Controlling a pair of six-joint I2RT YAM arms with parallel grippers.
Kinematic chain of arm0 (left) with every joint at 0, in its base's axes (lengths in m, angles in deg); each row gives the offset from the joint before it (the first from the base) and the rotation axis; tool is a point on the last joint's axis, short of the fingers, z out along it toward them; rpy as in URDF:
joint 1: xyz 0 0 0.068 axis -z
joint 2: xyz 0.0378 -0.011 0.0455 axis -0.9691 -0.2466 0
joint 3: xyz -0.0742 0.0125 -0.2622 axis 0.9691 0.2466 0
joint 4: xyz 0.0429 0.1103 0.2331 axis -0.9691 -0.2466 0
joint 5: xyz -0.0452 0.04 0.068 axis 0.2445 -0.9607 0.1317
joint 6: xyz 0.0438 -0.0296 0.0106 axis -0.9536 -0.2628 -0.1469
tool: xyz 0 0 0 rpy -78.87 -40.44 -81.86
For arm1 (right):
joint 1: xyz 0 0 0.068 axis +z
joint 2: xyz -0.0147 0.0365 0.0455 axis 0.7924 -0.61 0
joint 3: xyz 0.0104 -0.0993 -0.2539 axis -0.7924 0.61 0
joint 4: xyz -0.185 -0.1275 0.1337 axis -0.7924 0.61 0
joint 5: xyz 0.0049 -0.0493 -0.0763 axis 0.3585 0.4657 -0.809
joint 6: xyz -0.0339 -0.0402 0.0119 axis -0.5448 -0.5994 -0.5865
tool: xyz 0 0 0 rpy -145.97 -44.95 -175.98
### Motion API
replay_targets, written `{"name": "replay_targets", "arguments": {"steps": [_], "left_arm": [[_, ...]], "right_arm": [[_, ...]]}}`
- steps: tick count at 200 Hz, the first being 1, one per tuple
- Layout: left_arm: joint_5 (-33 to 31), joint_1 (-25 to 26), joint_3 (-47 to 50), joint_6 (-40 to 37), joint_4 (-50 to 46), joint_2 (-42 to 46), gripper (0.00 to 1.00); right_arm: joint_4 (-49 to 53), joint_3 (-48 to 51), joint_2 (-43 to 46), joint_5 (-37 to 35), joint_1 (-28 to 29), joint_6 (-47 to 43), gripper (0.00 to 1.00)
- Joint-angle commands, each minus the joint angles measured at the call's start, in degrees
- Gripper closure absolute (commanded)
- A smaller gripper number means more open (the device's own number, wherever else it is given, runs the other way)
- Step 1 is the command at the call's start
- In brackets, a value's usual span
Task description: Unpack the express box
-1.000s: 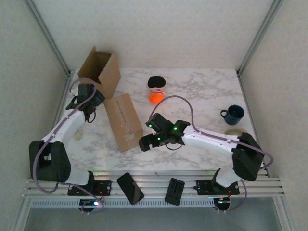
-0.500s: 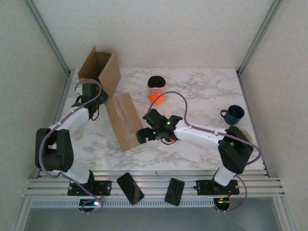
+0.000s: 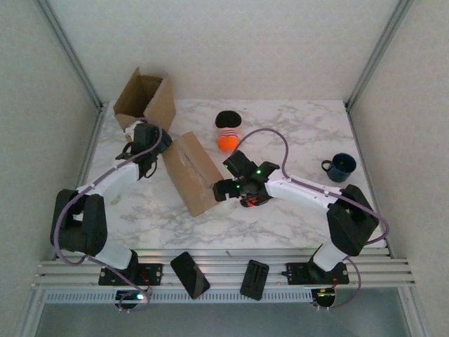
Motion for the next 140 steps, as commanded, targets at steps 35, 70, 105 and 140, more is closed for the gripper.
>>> {"name": "replay_targets", "arguments": {"steps": [35, 70, 105, 140], "left_arm": [[3.4, 6.1, 3.4, 0.8, -7.2, 1.8, 0.13], [2.0, 6.7, 4.2, 1.8, -9.0, 5.5, 0.13], [2.3, 7.0, 5.2, 2.7, -9.2, 8.1, 0.13], [2.0, 7.0, 5.6, 2.4, -8.9, 8.6, 0.13]], "right_arm": [[-4.1, 2.1, 6.1, -3.0, -2.3, 2.4, 0.01], [0.5, 4.0, 9.4, -5.5, -3.5, 5.8, 0.01], [-1.2, 8.0, 12.6, -3.9, -5.4, 9.4, 0.01], [-2.8, 4.9, 8.2, -0.7, -6.0, 9.0, 0.01]]}}
